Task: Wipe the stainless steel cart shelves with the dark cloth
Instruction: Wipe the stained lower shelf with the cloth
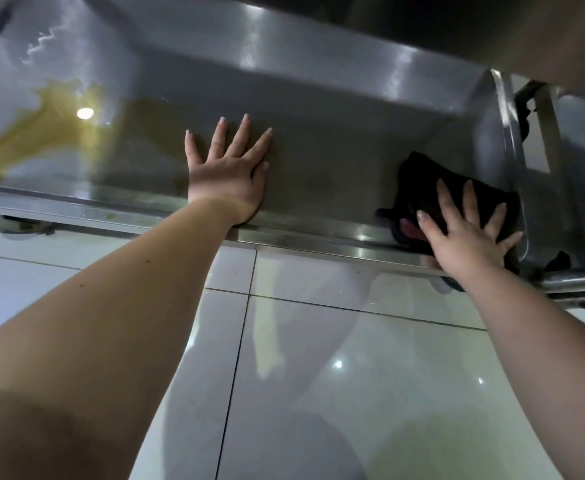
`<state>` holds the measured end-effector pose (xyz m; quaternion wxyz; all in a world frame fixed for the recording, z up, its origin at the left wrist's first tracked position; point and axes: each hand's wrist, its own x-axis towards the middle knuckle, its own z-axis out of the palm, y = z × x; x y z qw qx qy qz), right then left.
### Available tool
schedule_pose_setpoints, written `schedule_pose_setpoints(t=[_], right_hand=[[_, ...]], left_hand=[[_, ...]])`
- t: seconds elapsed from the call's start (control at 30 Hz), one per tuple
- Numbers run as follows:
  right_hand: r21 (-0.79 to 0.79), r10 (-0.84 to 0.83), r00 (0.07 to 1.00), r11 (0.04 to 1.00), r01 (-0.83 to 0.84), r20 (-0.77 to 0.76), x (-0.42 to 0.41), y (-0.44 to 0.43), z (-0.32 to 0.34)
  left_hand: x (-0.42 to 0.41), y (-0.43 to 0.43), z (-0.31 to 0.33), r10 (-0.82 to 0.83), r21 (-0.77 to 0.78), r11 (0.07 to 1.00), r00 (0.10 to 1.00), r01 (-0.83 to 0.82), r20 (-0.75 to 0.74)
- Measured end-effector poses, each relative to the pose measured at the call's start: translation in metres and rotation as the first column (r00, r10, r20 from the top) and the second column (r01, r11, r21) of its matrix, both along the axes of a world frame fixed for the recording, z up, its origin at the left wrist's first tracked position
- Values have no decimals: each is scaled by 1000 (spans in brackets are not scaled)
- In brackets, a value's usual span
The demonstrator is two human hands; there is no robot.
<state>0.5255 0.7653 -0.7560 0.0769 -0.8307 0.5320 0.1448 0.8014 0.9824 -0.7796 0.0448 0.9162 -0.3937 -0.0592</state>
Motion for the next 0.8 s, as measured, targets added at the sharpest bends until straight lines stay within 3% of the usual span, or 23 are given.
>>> schedule_pose_setpoints(t=[0.23,0.4,0.57,0.8], right_hand=[[-45,29,1000,999,-29,10,2,1,-2],[-57,34,999,998,-32,25,3,4,-2],[-44,2,1000,999,-1,14,24,25,2],[2,323,942,946,-324,92,177,173,-4]], left_hand=[[23,11,18,-112,55,991,982,122,-150],[63,74,9,-13,44,999,998,15,-57],[57,74,0,-3,18,1000,1000,3,22],[61,75,-2,13,19,1000,1000,-13,15]])
